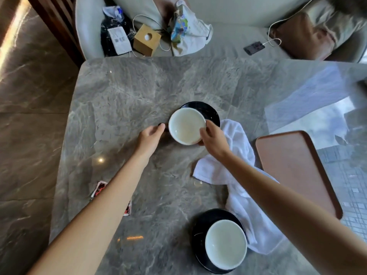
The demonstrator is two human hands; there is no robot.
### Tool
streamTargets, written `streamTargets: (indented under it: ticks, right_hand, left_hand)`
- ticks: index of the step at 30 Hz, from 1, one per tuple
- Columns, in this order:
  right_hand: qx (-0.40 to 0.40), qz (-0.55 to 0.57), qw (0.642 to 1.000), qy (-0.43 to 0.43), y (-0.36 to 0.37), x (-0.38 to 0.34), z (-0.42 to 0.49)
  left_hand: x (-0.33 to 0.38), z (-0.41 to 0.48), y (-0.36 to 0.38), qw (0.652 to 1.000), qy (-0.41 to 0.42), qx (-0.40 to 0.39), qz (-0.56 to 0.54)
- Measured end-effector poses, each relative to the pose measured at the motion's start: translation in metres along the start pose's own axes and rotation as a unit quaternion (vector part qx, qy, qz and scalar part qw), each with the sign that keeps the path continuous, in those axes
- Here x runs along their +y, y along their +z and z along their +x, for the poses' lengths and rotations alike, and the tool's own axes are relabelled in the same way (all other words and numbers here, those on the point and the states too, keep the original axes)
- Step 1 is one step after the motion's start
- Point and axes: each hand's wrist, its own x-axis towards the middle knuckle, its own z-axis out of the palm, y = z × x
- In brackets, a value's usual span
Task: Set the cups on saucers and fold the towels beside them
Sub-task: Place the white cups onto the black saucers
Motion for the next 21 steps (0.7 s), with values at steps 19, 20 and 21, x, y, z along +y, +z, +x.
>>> streamTargets:
  ticks: [19, 20, 21]
  right_hand:
    - [-0.019, 0.027, 0.998, 0.058, -0.024, 0.027, 0.05]
    - [-0.018, 0.024, 0.998, 0.058, -0.024, 0.027, 0.051]
    - [-0.017, 0.02, 0.998, 0.057, -0.025, 0.027, 0.052]
  left_hand:
    - [0.017, 0.053, 0.036, 0.96, 0.034, -0.02, 0.277]
    - [0.018, 0.055, 0.036, 0.959, 0.035, -0.024, 0.281]
    - [0.018, 0.056, 0.036, 0.957, 0.036, -0.028, 0.286]
